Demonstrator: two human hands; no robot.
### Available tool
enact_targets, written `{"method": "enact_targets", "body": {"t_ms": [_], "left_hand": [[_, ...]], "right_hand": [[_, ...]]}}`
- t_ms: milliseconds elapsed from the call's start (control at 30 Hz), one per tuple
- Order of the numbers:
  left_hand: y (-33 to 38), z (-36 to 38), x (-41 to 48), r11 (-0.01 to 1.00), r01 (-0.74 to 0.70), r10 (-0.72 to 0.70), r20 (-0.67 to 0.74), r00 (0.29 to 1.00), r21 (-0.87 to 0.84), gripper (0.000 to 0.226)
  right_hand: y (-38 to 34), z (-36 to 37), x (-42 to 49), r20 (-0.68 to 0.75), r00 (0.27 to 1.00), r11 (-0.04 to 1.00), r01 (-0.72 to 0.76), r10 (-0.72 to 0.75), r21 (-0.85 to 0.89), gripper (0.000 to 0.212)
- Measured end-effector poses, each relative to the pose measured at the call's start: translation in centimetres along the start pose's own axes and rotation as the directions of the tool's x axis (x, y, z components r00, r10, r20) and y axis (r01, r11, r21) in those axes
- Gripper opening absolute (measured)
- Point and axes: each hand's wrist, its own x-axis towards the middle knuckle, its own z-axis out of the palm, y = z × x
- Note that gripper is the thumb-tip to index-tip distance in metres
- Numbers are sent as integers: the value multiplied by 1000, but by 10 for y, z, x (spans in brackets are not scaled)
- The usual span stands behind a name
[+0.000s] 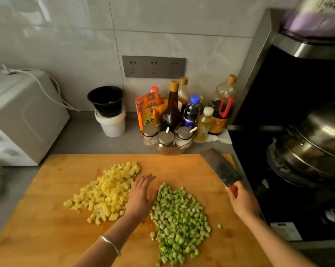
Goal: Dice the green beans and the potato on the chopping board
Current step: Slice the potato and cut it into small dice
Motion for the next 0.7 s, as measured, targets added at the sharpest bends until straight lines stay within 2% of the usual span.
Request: {"method": "enact_targets", "body": {"t_ms": [133,300,467,533,567,633,700], "left_hand": [[5,12,7,999,25,-24,-37,999,22,63],[8,14,13,998,42,-42,3,999,52,64],[-9,-10,9,995,89,-86,-51,995,44,62],[-26,-26,2,992,116,-112,-67,991,59,62],[-35,-34,-2,990,124,-118,-77,990,72,62],[-52,-49,-12,988,127,-119,-90,989,90,61],[-64,-59,-21,987,123,-113,-90,989,107,59]], "right_hand": [[-1,14,5,-26,999,999,-23,24,39,27],[4,17,14,-37,999,999,-19,17,-51,36],[3,15,16,4,998,994,-61,62,-95,37],[-11,16,10,-72,995,992,-82,75,-95,39],[-22,17,4,-140,990,998,-42,35,-45,40],[-59,26,-18,-248,954,976,194,-165,96,33],[-102,35,-48,-170,904,869,425,-393,252,18]]}}
